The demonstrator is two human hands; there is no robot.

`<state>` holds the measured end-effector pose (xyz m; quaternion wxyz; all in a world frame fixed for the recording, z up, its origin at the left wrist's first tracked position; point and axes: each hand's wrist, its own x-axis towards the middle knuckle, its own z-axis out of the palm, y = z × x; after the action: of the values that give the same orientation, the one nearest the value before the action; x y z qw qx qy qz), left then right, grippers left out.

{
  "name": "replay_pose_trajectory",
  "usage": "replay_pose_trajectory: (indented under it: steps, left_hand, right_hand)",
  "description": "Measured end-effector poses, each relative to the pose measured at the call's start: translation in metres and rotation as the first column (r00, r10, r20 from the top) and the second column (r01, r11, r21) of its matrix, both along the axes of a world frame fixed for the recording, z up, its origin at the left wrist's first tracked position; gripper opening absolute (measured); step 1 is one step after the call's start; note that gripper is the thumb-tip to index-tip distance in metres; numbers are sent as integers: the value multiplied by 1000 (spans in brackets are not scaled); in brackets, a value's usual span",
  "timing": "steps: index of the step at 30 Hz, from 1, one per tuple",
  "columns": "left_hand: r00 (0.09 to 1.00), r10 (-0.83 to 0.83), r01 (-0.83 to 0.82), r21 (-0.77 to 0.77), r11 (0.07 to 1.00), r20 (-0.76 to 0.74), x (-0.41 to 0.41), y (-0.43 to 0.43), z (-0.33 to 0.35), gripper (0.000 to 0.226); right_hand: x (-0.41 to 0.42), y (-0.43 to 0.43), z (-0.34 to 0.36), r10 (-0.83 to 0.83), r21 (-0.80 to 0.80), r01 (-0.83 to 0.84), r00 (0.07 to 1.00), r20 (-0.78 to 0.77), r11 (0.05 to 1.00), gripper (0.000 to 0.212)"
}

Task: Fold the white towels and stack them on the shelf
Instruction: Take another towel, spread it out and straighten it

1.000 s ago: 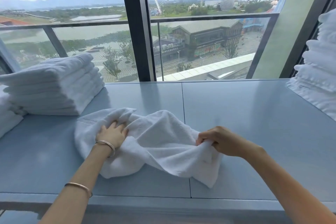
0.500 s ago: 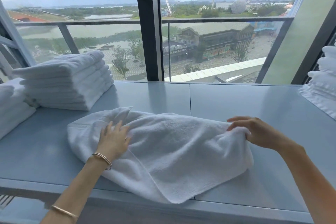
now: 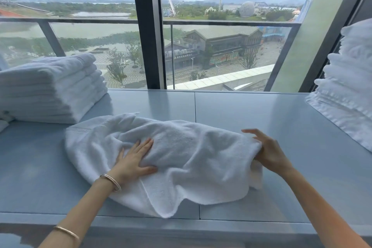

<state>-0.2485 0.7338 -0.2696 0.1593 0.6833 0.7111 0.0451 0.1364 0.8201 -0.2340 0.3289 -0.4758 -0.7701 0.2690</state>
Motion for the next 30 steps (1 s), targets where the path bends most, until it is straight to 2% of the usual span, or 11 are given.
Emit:
replay_pose_trajectory:
  steps: [2, 4, 6, 8, 10, 13, 16, 19, 22, 26, 30]
  left_hand:
    - [1000, -1, 1, 28, 1000, -1, -5, 4, 1, 113]
    - [1000, 0, 0, 22, 1000, -7, -10, 11, 2, 99]
    - [998, 7, -8, -17, 1000, -62, -13, 18, 6, 83]
    - [982, 27, -35, -41, 999, -185, -12, 26, 13, 63]
    - [930, 57, -73, -31, 997, -362, -2, 28, 25, 52]
    - [861, 89, -49, 93, 994, -502, 37, 24, 43, 48]
    - [955, -89, 172, 285, 943, -282, 86, 18, 49, 52]
    - [914, -346, 398, 305, 865, -210, 130, 15, 46, 62]
    - [898, -381, 426, 225, 876, -219, 151, 23, 24, 56]
    - [926, -371, 367, 388, 845, -69, 153, 30, -4, 12]
    - [934, -354, 337, 426, 839, -42, 142, 33, -8, 12]
  right_hand:
    - [5, 2, 14, -104, 209, 96, 994, 30, 973, 49]
    - [11, 4, 27, -210, 528, 110, 969, 132, 842, 56]
    - [18, 4, 37, -280, 764, -31, 920, 273, 644, 50]
    - [20, 2, 38, -278, 826, -190, 882, 381, 530, 39]
    - [20, -2, 25, -157, 759, -336, 855, 494, 558, 33]
    - [26, -9, -8, 87, 527, -470, 799, 596, 708, 45]
    - [32, -12, -20, 222, 369, -437, 838, 499, 820, 55]
    - [37, -14, -10, 280, 252, -399, 872, 401, 882, 56]
    - [50, -15, -1, 133, 127, -179, 943, 306, 976, 63]
    - [60, -15, -11, -247, 105, 230, 949, 196, 968, 57]
    - [52, -24, -12, -286, -186, 311, 947, 146, 932, 56]
